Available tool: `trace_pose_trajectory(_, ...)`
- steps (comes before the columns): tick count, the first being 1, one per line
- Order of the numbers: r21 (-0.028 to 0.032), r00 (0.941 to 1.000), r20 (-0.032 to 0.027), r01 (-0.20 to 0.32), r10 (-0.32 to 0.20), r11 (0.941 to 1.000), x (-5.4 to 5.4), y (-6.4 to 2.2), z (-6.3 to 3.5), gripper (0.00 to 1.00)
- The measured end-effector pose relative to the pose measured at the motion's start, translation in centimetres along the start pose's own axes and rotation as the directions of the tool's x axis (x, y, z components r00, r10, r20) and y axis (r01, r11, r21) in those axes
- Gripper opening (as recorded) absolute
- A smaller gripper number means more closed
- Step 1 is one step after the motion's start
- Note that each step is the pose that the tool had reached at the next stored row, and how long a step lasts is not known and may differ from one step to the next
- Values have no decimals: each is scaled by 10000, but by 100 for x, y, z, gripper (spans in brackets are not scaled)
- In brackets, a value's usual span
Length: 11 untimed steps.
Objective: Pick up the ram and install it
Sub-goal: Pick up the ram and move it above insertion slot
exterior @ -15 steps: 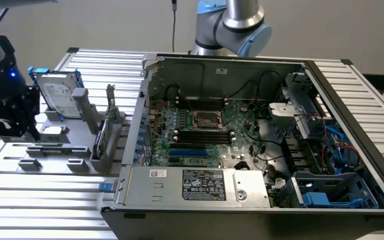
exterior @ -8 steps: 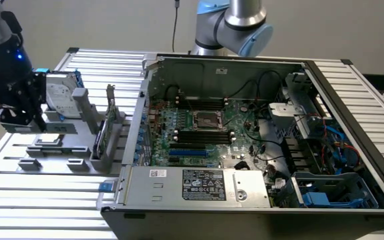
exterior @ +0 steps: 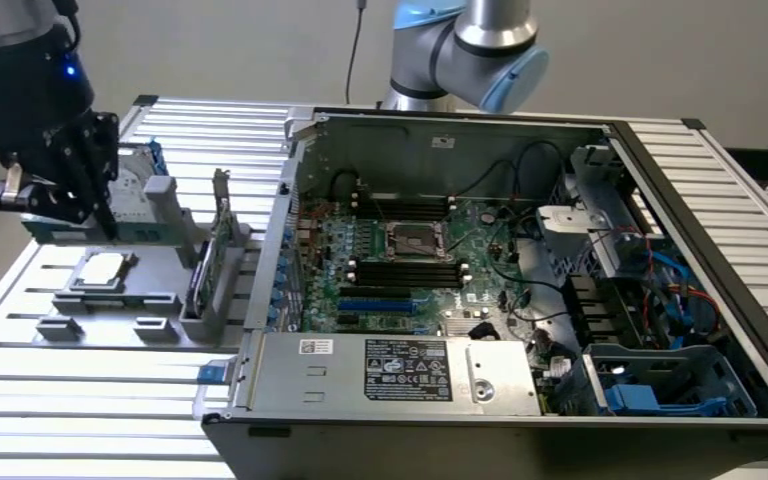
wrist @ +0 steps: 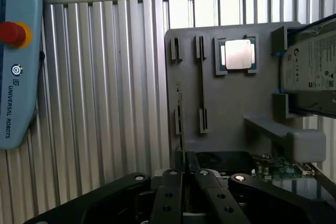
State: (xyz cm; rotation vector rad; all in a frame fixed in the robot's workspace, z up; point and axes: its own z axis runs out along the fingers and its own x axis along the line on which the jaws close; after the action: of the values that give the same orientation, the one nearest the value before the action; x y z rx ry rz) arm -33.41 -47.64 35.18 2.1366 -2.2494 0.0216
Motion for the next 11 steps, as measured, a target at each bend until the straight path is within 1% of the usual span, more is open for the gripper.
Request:
trace_pose_trajectory(3, -1, 10000, -1, 0, 0, 10000, -11, -118, -91, 14)
trace_pose_trajectory(5, -1, 10000, 8, 0, 0, 10000, -24, -174, -115, 14)
trace_pose_trajectory(7, -2, 10000, 34, 0, 0, 10000, -37, -224, -128, 14)
trace_pose_trajectory(11, -6, 9999, 106, 2, -2, 10000, -61, -324, -150, 14)
